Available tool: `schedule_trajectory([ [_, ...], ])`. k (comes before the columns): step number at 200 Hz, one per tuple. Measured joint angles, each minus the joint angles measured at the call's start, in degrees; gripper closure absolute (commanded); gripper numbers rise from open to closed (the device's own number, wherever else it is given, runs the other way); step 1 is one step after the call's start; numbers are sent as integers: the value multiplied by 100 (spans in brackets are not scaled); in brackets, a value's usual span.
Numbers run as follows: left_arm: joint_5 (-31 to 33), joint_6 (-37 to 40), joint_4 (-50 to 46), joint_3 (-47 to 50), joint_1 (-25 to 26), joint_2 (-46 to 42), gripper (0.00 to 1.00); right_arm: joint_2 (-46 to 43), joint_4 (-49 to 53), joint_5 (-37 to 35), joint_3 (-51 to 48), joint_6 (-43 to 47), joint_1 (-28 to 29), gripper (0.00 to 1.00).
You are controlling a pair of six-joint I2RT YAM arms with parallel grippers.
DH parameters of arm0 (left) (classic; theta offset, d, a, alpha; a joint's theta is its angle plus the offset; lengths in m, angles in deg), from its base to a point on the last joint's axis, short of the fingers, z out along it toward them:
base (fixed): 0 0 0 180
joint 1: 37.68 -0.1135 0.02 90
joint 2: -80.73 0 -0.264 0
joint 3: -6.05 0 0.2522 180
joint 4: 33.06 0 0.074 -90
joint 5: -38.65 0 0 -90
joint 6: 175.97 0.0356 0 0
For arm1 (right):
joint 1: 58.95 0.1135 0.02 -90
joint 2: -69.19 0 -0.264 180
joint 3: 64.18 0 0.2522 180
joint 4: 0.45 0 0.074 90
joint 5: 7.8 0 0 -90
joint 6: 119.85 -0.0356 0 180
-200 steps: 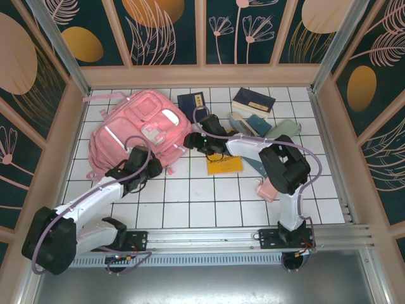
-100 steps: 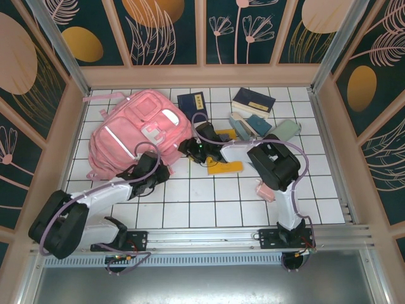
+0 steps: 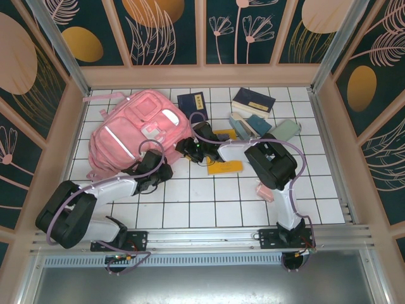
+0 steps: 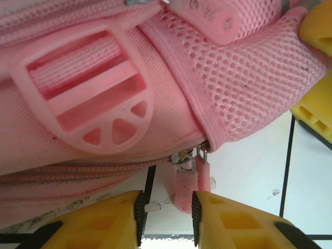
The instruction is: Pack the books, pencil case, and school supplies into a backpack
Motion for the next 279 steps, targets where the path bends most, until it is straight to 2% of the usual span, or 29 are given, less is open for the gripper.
schedule_trajectory([
  [49,-63,0,35,-83,22,275,67,11,13,7,11,0,0,47],
  [82,-111,4,46,-138,22,337,57,11,22,17,20,0,-2,47],
  [117,-127,2,50,-162,22,334,57,22,28,22,37,0,-2,47],
  [193,-120,2,26,-411,28,649,69,74,94,42,127,0,-2,47],
  [206,-105,2,-4,-433,35,654,75,76,94,42,127,0,-2,47],
  [230,-17,2,-142,-442,37,654,80,76,116,42,142,0,-2,47],
  [279,87,2,-310,-437,44,590,80,96,157,44,179,2,-2,47],
])
